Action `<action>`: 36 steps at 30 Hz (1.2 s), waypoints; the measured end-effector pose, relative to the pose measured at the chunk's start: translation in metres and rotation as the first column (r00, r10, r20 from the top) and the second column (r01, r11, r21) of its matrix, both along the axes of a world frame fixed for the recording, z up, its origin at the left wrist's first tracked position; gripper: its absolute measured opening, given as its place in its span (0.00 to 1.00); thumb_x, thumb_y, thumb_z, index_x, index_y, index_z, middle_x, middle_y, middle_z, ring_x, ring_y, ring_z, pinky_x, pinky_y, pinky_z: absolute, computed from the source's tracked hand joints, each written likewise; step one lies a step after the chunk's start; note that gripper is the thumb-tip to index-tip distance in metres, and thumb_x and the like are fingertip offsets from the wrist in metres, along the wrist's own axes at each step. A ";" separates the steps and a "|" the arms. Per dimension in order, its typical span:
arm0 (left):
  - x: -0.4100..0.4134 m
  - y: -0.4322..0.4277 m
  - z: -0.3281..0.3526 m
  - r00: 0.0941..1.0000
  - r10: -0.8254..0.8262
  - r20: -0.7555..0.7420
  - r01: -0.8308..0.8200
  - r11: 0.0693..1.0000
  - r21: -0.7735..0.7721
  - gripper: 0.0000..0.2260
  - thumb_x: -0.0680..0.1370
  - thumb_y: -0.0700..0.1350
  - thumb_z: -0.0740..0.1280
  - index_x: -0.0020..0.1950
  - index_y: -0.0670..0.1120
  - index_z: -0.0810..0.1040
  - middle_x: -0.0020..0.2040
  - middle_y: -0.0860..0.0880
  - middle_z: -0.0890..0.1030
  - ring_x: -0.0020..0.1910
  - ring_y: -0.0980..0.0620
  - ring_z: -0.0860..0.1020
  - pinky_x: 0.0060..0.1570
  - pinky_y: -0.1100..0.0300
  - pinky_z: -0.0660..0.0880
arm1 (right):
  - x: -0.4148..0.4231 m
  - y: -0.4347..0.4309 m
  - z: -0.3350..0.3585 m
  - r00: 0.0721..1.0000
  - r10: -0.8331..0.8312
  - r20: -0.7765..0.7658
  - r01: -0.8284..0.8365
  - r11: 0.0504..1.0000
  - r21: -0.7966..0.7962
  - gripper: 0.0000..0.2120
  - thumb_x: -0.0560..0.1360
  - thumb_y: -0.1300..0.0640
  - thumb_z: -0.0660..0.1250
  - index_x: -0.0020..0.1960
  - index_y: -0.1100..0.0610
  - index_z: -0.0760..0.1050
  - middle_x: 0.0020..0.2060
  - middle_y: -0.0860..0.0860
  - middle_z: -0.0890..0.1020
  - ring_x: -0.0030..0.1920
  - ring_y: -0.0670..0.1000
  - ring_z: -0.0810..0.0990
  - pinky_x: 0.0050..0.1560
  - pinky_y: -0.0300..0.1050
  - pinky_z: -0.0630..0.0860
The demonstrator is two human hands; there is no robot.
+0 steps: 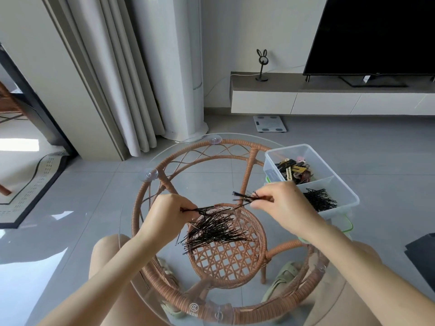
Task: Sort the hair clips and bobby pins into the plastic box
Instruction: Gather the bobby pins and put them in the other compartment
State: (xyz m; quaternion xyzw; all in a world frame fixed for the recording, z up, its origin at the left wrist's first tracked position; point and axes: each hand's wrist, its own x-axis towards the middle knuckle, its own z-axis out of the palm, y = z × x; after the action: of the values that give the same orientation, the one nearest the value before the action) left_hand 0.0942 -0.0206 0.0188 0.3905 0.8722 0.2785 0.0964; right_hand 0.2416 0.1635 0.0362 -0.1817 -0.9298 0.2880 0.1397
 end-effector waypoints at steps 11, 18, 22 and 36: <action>0.005 0.023 0.017 0.998 0.029 0.052 -0.034 0.995 0.094 0.06 0.72 0.41 0.71 0.47 0.43 0.85 0.29 0.57 0.77 0.26 0.74 0.75 0.27 0.79 0.68 | 0.059 0.106 0.016 0.979 -0.158 0.129 0.138 0.979 0.153 0.05 0.69 0.60 0.72 0.44 0.60 0.82 0.37 0.53 0.82 0.37 0.52 0.77 0.41 0.44 0.71; 0.032 0.078 0.035 0.993 -0.030 0.114 0.007 0.979 0.203 0.06 0.72 0.40 0.70 0.48 0.43 0.84 0.29 0.58 0.76 0.23 0.67 0.76 0.23 0.76 0.70 | 0.063 0.128 -0.015 0.924 -0.084 0.373 0.050 0.994 0.100 0.16 0.70 0.58 0.71 0.57 0.54 0.79 0.49 0.46 0.80 0.47 0.44 0.77 0.52 0.37 0.72; 0.059 0.127 0.047 0.990 -0.132 0.045 0.111 0.943 0.315 0.06 0.73 0.41 0.70 0.47 0.43 0.85 0.30 0.51 0.80 0.28 0.53 0.78 0.29 0.70 0.71 | 0.071 0.133 -0.011 0.955 -0.151 0.256 0.169 0.984 -0.050 0.16 0.70 0.60 0.71 0.58 0.53 0.78 0.49 0.49 0.82 0.48 0.45 0.79 0.55 0.43 0.76; 0.114 0.229 -0.014 0.905 -0.403 -0.136 0.380 0.910 -0.167 0.06 0.76 0.39 0.64 0.46 0.36 0.78 0.45 0.40 0.79 0.47 0.40 0.77 0.40 0.55 0.69 | 0.108 0.136 -0.003 0.961 -0.274 0.045 0.271 0.960 0.068 0.10 0.74 0.63 0.64 0.53 0.57 0.81 0.49 0.50 0.84 0.46 0.46 0.79 0.50 0.36 0.71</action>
State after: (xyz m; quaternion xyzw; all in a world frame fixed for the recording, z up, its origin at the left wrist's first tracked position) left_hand 0.2084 0.2085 0.0044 0.5723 0.7978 0.1593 0.1032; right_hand 0.3498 0.2991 0.0336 -0.3113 -0.9078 0.2324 0.1582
